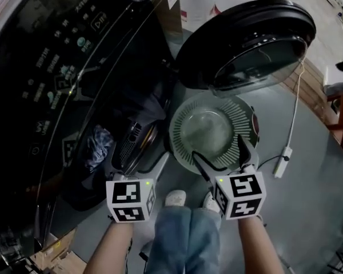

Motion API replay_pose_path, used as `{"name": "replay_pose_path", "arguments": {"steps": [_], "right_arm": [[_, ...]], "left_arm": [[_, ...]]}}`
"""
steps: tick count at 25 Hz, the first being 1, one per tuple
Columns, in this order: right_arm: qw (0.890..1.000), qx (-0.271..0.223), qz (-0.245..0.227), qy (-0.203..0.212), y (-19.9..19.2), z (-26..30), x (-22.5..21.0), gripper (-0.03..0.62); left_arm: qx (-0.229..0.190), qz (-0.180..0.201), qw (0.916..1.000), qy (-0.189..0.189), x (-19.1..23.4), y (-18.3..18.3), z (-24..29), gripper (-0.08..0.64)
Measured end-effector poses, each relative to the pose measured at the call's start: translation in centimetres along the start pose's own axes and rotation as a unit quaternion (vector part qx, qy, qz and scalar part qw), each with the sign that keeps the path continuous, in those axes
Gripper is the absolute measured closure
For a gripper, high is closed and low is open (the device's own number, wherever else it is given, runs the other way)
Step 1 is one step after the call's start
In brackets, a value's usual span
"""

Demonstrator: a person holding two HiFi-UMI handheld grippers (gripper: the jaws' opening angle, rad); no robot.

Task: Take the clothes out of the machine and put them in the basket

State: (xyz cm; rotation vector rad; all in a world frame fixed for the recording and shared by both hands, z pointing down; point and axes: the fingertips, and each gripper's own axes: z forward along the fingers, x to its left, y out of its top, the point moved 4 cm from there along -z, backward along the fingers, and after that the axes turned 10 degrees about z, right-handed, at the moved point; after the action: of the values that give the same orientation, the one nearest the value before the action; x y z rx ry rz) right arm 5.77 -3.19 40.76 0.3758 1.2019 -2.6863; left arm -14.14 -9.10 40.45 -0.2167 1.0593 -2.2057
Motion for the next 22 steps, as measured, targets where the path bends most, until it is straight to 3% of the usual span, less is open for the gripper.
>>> {"name": "replay_pose_path", "arguments": {"steps": [6, 11, 13, 17, 22], "right_arm": [[0.998, 0.003, -0.035, 0.046, -0.9, 4.9, 2.4, 0.060], [0.994, -0.009, -0.053, 0.094, -0.4, 8.1, 4.8, 0.096], [0.993, -0.012, -0.059, 0.105, -0.2, 9.7, 5.6, 0.125], [0.991, -0.022, -0.066, 0.119, 0.0, 12.8, 7.1, 0.275], [0.986, -0.003, -0.104, 0.133, -1.1, 16.7, 8.6, 0.307]], "left_arm": [[0.023, -0.021, 0.9992, 0.025, 2.3, -2.5, 1.0, 0.002], [0.052, -0.016, 0.9960, 0.071, 4.2, -3.6, 1.7, 0.024], [0.060, -0.013, 0.9944, 0.085, 4.9, -3.9, 1.9, 0.029], [0.080, -0.011, 0.9931, 0.085, 5.3, -4.5, 2.4, 0.040], [0.095, 0.011, 0.9915, 0.088, 6.1, -5.2, 2.8, 0.058]]}}
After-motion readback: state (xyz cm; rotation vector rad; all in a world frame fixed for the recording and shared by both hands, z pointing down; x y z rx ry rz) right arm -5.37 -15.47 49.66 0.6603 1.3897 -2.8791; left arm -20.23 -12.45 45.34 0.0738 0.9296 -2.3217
